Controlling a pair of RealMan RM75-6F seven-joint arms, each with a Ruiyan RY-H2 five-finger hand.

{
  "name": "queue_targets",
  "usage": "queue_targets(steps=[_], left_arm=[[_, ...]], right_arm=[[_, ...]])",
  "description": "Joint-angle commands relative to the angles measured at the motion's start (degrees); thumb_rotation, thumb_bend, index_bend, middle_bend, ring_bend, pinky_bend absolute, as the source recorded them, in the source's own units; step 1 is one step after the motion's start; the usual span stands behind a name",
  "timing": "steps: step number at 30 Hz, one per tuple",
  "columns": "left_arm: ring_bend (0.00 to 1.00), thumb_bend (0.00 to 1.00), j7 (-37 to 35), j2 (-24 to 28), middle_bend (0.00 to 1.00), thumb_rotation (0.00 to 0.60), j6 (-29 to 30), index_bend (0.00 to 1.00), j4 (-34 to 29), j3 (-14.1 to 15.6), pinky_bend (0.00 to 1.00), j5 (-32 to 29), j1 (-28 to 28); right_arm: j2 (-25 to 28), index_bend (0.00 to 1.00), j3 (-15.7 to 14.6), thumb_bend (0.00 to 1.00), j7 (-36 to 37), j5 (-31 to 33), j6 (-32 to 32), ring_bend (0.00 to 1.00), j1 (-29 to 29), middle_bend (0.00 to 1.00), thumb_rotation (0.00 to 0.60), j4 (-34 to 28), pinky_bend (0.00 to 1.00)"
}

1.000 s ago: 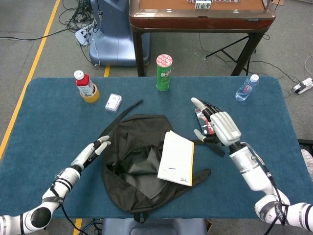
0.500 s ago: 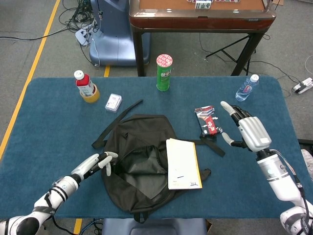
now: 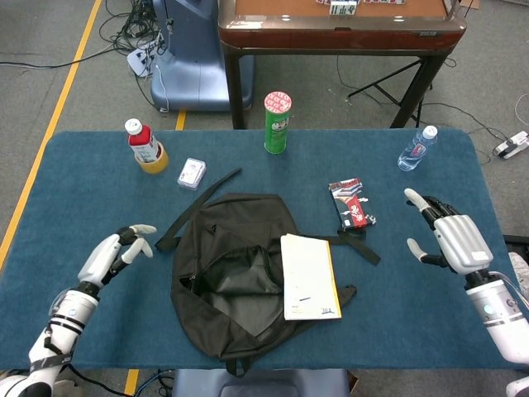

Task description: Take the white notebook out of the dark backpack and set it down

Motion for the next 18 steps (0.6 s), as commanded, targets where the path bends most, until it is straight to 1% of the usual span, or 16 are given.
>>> queue_targets(steps=[1,5,6,8,11,15,18], left_arm=[[0.4,0.2,0.36,-1.11,0.49,0.154,6.92,0.32,3.97,0.91,0.07,4.8,3.85],[0.38,0.2,2.73,-1.77,0.47,0.338,12.73,0.32,7.24,2.03,0.07,7.38,6.34],[0.37,0.2,3.62,-2.06,0.46,0.362,14.24,0.32,8.23,2.44,0.07,7.97,7.06],[0.37,0.2,4.96,-2.34,0.46,0.378,16.01,0.32,9.67,3.16,0.07,8.8,8.01],[0.35,0.2,7.29,-2.55,0.43,0.401,18.32,0.32,11.54,4.63,0.07,9.82,9.64],[0.33,0.2,11.24,-2.75,0.41,0.473,21.76,0.32,12.72,6.7,0.07,11.16,12.19],[0.33,0.2,13.41,-3.4,0.4,0.493,24.51,0.32,13.14,7.8,0.07,12.36,13.93]], right_arm=[[0.31,0.16,-1.58,0.44,-0.23,-1.11,2.32,0.21,-2.44,0.28,0.6,0.72,0.3],[0.0,0.25,-3.0,0.49,-0.34,-1.9,5.53,0.27,-5.56,0.33,0.6,1.96,0.34],[-0.18,0.27,-3.35,0.5,-0.33,-2.07,6.56,0.28,-6.5,0.34,0.6,2.26,0.35],[-0.34,0.3,-3.98,0.51,-0.42,-2.3,7.69,0.29,-7.82,0.36,0.6,2.66,0.36],[-0.84,0.32,-4.99,0.51,-1.04,-2.78,9.61,0.3,-9.95,0.37,0.6,3.34,0.38],[-1.91,0.32,-6.2,0.51,-1.31,-2.91,12.06,0.3,-12.94,0.37,0.6,3.96,0.39],[-2.53,0.32,-6.45,0.51,-0.42,-2.03,12.9,0.3,-14.54,0.38,0.6,4.27,0.39]])
